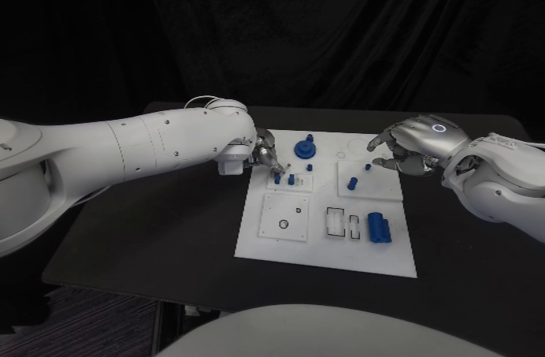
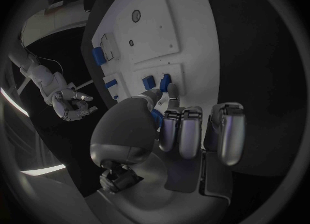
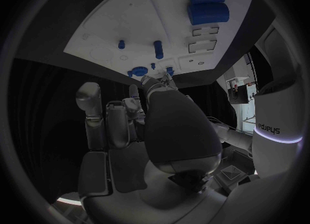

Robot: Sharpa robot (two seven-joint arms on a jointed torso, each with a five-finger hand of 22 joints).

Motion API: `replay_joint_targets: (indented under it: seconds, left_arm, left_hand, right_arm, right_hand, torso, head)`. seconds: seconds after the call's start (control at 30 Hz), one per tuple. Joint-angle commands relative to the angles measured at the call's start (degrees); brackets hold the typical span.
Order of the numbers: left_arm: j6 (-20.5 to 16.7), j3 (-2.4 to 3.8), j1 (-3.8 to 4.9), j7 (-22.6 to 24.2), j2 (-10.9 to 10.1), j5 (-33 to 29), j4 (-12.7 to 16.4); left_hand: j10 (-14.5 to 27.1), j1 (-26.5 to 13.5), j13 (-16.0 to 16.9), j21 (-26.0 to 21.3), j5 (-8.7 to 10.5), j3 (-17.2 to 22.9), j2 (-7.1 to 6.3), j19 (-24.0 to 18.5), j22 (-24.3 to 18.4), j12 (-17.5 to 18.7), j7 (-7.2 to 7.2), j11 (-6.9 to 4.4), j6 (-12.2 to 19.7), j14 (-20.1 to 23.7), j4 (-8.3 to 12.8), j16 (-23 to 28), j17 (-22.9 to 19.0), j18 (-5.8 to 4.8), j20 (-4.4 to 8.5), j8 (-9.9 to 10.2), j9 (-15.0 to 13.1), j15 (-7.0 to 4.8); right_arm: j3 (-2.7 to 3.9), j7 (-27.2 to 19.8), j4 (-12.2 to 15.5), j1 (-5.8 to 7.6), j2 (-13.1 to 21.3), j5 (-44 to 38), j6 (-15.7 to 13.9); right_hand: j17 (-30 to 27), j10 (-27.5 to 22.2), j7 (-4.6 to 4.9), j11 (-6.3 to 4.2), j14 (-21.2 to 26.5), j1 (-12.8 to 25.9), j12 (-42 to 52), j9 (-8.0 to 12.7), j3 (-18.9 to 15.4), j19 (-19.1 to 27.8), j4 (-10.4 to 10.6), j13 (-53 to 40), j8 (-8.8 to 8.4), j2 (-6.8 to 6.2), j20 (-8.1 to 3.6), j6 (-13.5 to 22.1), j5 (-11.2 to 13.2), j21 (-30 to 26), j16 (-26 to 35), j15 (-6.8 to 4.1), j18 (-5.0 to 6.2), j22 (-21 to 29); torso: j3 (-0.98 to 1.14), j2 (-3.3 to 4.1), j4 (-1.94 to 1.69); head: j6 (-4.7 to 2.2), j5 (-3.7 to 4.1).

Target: Assemble the parts on the task board

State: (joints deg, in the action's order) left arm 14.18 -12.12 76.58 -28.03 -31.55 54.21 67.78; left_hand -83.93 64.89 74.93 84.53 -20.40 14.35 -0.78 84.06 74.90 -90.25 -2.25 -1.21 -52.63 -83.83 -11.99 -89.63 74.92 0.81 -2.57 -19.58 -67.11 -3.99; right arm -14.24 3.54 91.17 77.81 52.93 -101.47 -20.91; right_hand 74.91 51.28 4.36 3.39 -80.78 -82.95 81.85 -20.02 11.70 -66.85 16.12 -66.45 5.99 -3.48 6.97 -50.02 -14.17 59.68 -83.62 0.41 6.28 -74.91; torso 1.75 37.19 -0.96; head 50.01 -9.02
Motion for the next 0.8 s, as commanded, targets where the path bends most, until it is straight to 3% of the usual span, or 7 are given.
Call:
replay_joint_targets:
  seconds: [0.03,0.27,0.7,0.8]
  left_arm:
    - [1.1,0.04,-0.13,-0.5,0.1,-0.1,0.1]
    - [1.8,0.04,-0.19,-1.2,0.0,-0.1,0.1]
    - [2.3,0.04,-0.26,-1.2,-0.1,-0.1,0.1]
    - [2.3,0.04,-0.28,-1.2,-0.1,-0.1,0.1]
  left_hand:
    - [-6.1,0.5,15.1,0.1,-0.37,0.0,0.03,2.9,13.2,0.3,0.05,-0.48,-0.5,-6.2,0.3,-0.4,15.1,0.62,0.45,0.2,0.0,-0.39]
    - [-6.1,0.1,15.1,0.1,0.94,0.0,-0.19,2.9,13.2,0.3,-0.05,-0.43,-0.8,-6.2,0.2,-0.4,15.1,0.62,0.48,0.5,-0.1,-0.39]
    - [-6.1,0.2,15.1,0.0,1.02,0.1,-0.19,2.8,13.2,0.3,0.01,-0.47,-0.8,-6.2,0.4,-0.4,15.1,0.64,0.49,0.6,-0.1,-0.4]
    - [-6.1,-0.6,15.1,0.0,2.96,-0.1,-0.17,2.8,13.2,0.3,-0.14,-0.38,-1.0,-6.2,-0.1,-0.4,15.1,0.65,0.46,1.1,0.1,-0.35]
  right_arm:
    - [0.04,1.0,0.1,-0.12,0.0,-0.2,0.3]
    - [0.04,1.1,0.0,-0.12,-0.1,-0.2,0.5]
    - [0.04,1.2,-0.1,-0.12,-0.2,-0.2,0.7]
    - [0.04,1.2,-0.1,-0.13,-0.2,-0.2,0.7]
  right_hand:
    - [5.4,-0.4,-0.02,0.06,0.4,0.2,-0.3,0.1,0.0,0.5,0.2,0.1,-0.02,0.23,-0.07,-0.3,-0.3,-0.1,0.2,0.09,0.73,-5.7]
    - [5.4,-0.4,-0.02,0.06,0.4,0.2,-0.3,0.1,0.0,0.5,0.2,0.1,-0.02,0.23,-0.07,-0.3,-0.3,-0.1,0.2,0.09,0.73,-5.7]
    - [5.4,-0.4,-0.03,0.06,0.5,0.2,-0.3,0.1,0.0,0.6,0.2,0.1,0.0,0.21,-0.07,-0.5,-0.4,-0.2,0.2,0.1,0.75,-5.7]
    - [5.4,-0.4,-0.03,0.06,0.5,0.2,-0.3,0.1,0.0,0.6,0.2,0.1,0.0,0.21,-0.07,-0.5,-0.4,-0.2,0.2,0.1,0.75,-5.7]
  torso:
    - [0.0,0.0,-0.04]
    - [0.01,0.02,-0.03]
    - [0.01,0.01,-0.04]
    - [0.0,-0.02,-0.03]
  head:
    - [-0.01,0.04]
    - [-0.01,0.1]
    - [-0.01,-0.01]
    - [-0.01,-0.02]
